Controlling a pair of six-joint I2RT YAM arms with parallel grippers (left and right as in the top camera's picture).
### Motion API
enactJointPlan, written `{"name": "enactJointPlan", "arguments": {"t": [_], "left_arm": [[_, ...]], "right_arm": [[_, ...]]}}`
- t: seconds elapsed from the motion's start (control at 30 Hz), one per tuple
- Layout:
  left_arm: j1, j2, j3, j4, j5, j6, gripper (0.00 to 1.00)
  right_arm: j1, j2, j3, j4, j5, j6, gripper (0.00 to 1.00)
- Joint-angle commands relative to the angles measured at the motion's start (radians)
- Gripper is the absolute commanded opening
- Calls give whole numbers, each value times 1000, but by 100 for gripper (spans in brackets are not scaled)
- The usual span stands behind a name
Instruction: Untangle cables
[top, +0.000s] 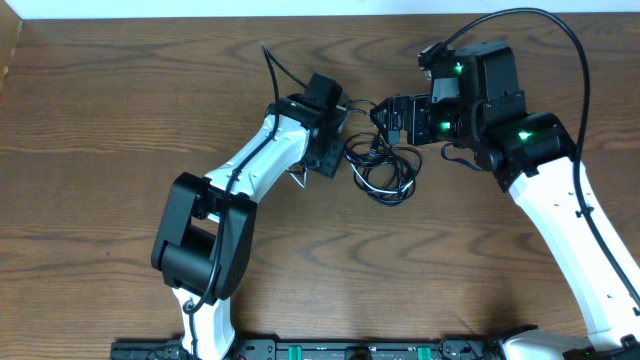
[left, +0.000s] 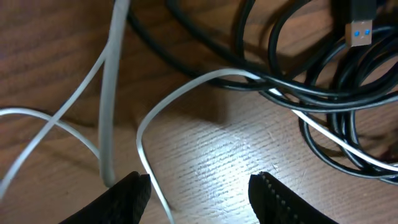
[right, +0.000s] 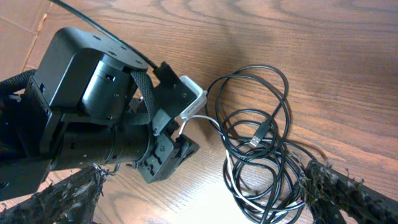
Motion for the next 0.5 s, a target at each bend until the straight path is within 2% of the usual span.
{"name": "enactJointPlan", "arguments": {"t": [0.0,0.17,0.47], "left_arm": [[2,24,1,12,-16,46,57],[9,24,-24,34,-119,57,57],[52,24,-68,52,-92,57,57]], "right_arm": [[-5,3,1,-1,8,-10,99],[-5,3,2,-8,8,-10,99],[-4,3,1,-16,8,-9,99]]}}
